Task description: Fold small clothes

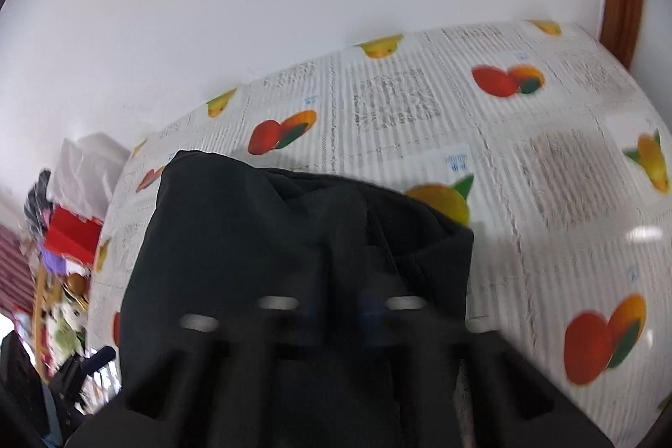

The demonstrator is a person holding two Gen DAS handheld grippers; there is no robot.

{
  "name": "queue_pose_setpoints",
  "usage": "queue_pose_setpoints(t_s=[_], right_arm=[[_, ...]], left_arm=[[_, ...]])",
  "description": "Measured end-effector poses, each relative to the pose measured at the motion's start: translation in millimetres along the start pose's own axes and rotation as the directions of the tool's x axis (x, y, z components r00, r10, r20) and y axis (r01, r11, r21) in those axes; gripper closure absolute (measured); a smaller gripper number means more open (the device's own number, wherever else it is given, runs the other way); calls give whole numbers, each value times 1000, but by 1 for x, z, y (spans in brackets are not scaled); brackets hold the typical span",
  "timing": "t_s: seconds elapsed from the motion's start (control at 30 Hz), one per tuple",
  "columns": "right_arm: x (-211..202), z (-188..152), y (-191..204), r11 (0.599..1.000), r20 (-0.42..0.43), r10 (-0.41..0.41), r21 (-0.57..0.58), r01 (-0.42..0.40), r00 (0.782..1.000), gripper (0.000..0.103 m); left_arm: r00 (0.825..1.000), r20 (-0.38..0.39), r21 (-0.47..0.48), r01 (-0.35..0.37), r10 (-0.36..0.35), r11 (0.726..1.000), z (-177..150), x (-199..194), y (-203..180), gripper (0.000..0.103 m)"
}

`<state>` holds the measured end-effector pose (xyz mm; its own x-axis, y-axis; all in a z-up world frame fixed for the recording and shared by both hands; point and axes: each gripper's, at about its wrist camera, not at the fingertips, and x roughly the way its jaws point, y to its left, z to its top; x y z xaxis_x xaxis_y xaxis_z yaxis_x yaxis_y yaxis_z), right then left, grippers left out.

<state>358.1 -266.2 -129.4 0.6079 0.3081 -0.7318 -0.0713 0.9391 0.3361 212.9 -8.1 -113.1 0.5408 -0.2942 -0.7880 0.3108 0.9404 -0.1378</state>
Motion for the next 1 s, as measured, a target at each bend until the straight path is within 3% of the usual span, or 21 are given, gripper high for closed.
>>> queue_pose_setpoints(t_s=[0.07,0.1,0.23,0.3,0.37,0.5,0.57,0.6,0.7,0.83,1.0], right_arm=[[-21,-4,-2,999,109,44,-8,-43,993,94],[-21,-5,-8,998,114,52,15,-54,992,94],[16,-3,-28,993,-18,-5,114,7,1000,85],[14,0,-35,986,-5,19,163,-18,1000,75],[13,7,-32,987,3,7,159,-8,1000,71],[30,21,-17,994,-56,-37,103,43,998,72],[41,24,-13,996,-92,-56,59,62,994,94],[38,26,-10,999,-65,-38,30,40,997,95],[22,25,-21,997,48,8,72,-11,999,95],[35,20,-24,995,-49,-61,77,65,997,89],[-14,4,-34,993,7,-82,89,81,997,75]], left_arm=[[1000,-3,-1,9,-9,1000,-1,1,1,18],[1000,-4,-1,11,-11,1000,-1,2,2,18],[1000,-6,-6,13,-13,1000,0,3,3,18],[1000,-3,0,9,-9,1000,-1,1,3,18],[1000,-5,-1,9,-9,1000,0,1,3,18],[1000,-7,-9,12,-12,1000,0,2,3,18],[1000,-7,-11,14,-14,1000,0,3,4,18],[1000,-8,-12,14,-14,1000,-1,2,5,18],[1000,-10,-13,17,-17,1000,-1,1,5,18],[1000,-6,-9,5,-5,1000,-1,-1,4,18],[1000,9,-17,0,0,1000,-6,-11,5,18]])
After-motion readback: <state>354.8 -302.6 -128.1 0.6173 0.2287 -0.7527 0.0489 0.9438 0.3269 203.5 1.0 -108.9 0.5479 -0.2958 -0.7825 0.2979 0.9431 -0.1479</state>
